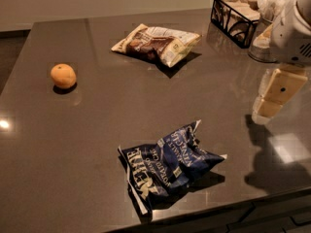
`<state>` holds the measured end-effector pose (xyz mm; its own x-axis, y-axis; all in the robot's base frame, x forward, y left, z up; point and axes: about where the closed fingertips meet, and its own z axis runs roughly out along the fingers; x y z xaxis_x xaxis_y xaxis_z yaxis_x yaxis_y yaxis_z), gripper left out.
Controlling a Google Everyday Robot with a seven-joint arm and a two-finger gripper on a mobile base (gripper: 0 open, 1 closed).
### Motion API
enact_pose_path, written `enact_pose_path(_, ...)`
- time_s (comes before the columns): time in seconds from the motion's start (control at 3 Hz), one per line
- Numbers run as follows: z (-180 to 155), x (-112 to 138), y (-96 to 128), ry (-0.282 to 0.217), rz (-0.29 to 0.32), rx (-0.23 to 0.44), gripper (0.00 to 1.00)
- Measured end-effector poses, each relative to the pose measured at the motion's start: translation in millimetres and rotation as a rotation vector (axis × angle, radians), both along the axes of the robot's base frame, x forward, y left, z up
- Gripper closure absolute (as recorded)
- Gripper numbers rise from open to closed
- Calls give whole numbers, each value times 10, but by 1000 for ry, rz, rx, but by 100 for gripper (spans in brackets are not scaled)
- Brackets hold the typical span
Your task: Move brown chip bag near blue chip bag
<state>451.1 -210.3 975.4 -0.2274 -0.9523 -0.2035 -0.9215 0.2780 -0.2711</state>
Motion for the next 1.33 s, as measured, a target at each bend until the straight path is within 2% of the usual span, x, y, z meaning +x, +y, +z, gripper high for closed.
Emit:
enact_pose_path(0.33,-61,313,-35,-29,-62,-7,0)
enact_pose_path(0.67,-121,682,-111,-34,-131,30,0)
enact_pose_path(1.0,-159,1076,-76,-22,-172,119,0)
enact_pose_path(1.33,-237,1468,172,5,-183,236,0)
